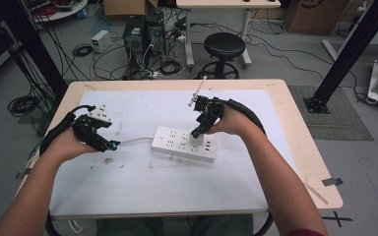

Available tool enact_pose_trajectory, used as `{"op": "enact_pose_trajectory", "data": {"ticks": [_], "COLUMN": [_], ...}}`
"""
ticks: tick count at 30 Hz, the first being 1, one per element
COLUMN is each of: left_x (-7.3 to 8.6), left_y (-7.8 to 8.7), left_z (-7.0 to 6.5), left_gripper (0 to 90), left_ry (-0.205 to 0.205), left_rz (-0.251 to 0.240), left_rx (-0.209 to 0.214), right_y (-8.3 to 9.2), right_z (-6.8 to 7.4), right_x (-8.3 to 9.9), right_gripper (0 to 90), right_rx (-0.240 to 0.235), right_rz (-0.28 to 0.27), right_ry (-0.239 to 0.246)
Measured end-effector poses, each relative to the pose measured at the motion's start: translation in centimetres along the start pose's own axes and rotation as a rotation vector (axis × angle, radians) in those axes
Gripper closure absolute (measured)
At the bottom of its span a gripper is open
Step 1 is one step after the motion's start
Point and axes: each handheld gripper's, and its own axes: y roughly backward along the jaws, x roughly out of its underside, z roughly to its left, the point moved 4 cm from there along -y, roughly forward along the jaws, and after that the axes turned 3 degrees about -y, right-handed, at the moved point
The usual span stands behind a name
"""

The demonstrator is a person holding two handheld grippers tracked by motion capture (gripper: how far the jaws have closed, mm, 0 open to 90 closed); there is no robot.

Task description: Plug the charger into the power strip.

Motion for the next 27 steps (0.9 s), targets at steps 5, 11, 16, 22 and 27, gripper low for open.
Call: {"op": "enact_pose_trajectory", "data": {"ticks": [5, 11, 16, 22, 27], "left_x": [-0.5, -1.1, -1.5, -2.3, -2.4], "left_y": [0.4, 0.6, 0.6, 0.9, 1.2], "left_z": [-0.1, -0.3, -0.6, -0.8, -0.9], "left_gripper": [19.8, 19.8, 19.8, 19.8, 19.8], "left_ry": [-0.012, -0.041, -0.055, -0.081, -0.087], "left_rz": [-0.012, -0.046, -0.084, -0.163, -0.197], "left_rx": [0.002, 0.003, 0.011, 0.002, 0.001], "right_y": [1.0, 2.6, 3.4, 4.0, 4.2], "right_z": [0.5, 1.1, 1.4, 1.7, 1.9], "right_x": [0.7, 2.2, 3.3, 5.1, 5.7], "right_gripper": [29.6, 26.9, 23.5, 20.7, 20.3], "right_rx": [-0.018, -0.013, -0.019, -0.002, -0.014], "right_rz": [-0.072, -0.201, -0.29, -0.377, -0.407], "right_ry": [-0.002, -0.035, -0.061, -0.093, -0.103]}}
